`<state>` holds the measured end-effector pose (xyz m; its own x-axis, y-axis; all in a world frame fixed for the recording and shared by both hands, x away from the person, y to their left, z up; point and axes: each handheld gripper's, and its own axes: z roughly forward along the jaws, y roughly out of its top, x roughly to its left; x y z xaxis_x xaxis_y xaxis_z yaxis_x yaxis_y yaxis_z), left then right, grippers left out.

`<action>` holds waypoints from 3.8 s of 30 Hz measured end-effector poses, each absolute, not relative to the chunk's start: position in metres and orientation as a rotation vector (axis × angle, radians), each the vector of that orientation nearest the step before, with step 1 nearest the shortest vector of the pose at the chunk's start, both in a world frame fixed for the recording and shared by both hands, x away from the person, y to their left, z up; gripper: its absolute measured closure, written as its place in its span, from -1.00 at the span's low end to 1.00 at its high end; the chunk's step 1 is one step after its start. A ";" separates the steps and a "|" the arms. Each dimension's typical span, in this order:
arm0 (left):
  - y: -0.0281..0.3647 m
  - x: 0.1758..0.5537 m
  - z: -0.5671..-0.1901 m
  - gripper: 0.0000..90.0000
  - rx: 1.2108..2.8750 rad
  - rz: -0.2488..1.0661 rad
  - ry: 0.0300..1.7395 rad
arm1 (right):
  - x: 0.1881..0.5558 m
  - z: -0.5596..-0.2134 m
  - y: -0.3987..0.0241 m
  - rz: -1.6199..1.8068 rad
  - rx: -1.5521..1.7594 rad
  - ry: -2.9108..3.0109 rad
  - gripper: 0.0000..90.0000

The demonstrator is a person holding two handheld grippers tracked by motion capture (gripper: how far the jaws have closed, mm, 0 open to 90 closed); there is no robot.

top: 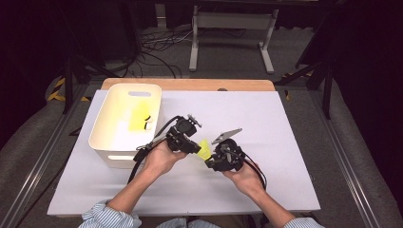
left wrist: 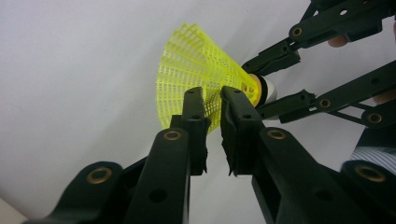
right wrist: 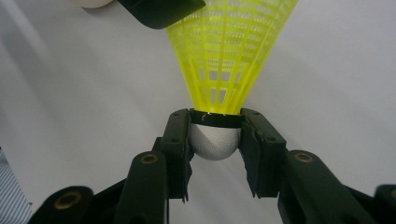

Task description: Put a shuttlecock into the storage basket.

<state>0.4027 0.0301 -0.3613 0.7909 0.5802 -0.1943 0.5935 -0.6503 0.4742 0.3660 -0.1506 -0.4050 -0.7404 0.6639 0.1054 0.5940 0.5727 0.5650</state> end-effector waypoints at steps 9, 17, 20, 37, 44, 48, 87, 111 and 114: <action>0.028 0.401 -0.359 0.96 2.470 -0.017 0.845 | 0.367 -0.407 -0.150 0.901 1.081 2.675 0.44; 0.025 0.401 -0.357 0.98 2.473 -0.019 0.819 | 0.367 -0.408 -0.151 0.904 1.086 2.672 0.43; 0.024 0.401 -0.356 0.98 2.460 -0.043 0.817 | 0.368 -0.409 -0.153 0.906 1.088 2.671 0.41; 0.019 0.401 -0.353 0.99 2.473 -0.053 0.794 | 0.367 -0.411 -0.155 0.913 1.073 2.645 0.02; 0.022 0.401 -0.351 0.99 2.466 -0.052 0.811 | 0.366 -0.412 -0.163 0.918 1.063 2.582 -0.16; 0.023 0.401 -0.350 0.99 2.465 -0.046 0.807 | 0.363 -0.411 -0.172 0.936 1.047 2.524 -0.28; 0.036 0.406 -0.334 0.99 2.448 0.029 0.846 | 0.342 -0.418 -0.251 1.057 1.161 2.267 -0.53; 0.053 0.410 -0.314 0.98 2.418 0.073 0.881 | 0.327 -0.428 -0.278 1.102 1.208 2.164 -0.54; 0.056 0.412 -0.312 0.98 2.410 0.074 0.890 | 0.326 -0.428 -0.281 1.107 1.217 2.149 -0.54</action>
